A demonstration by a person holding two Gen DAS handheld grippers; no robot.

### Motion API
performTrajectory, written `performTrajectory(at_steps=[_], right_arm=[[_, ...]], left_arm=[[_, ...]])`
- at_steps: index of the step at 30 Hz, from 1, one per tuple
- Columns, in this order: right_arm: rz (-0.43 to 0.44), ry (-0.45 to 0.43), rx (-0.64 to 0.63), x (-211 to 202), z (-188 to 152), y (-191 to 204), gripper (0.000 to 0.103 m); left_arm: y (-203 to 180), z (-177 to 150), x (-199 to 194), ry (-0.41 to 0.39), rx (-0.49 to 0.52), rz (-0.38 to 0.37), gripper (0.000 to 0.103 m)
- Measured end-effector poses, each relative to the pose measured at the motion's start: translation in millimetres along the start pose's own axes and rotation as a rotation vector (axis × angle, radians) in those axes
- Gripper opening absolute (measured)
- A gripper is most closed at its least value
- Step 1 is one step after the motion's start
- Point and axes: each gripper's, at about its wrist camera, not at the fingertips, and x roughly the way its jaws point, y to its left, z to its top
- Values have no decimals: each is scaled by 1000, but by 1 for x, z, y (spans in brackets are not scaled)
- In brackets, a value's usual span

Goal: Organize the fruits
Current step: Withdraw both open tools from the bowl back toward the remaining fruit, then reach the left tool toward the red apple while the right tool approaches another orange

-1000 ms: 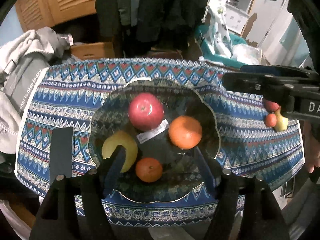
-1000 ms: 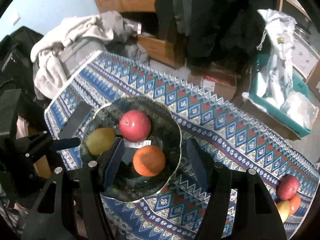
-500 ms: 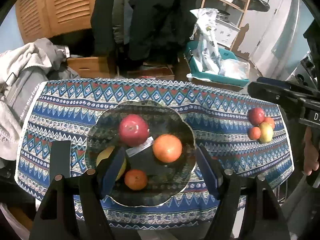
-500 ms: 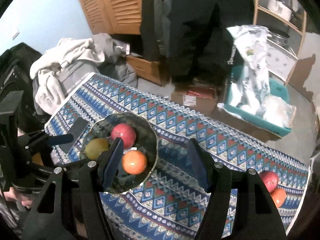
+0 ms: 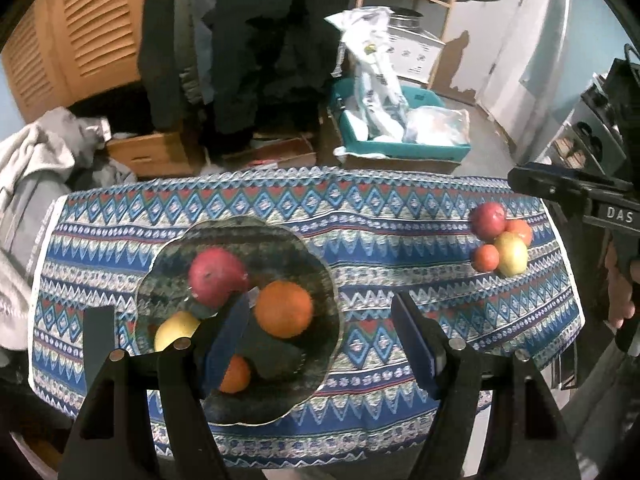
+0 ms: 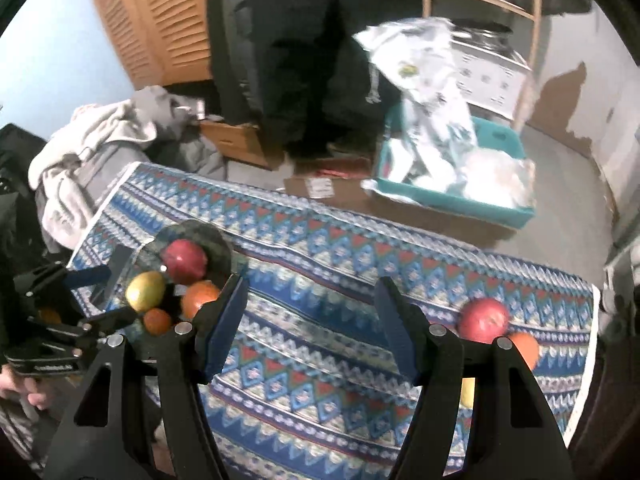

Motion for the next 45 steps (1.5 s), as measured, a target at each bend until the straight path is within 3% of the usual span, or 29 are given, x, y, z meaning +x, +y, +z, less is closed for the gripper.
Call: performTrajectory(at_steps=[25,45], right_arm=[[-123,-3,177,-42,-54,-115,67],[-204,85,280,-26,-87,-201,67]], left_arm=[[-113,29,22,14,189,-35,75],[-183,56,69,64,313,-69,76]])
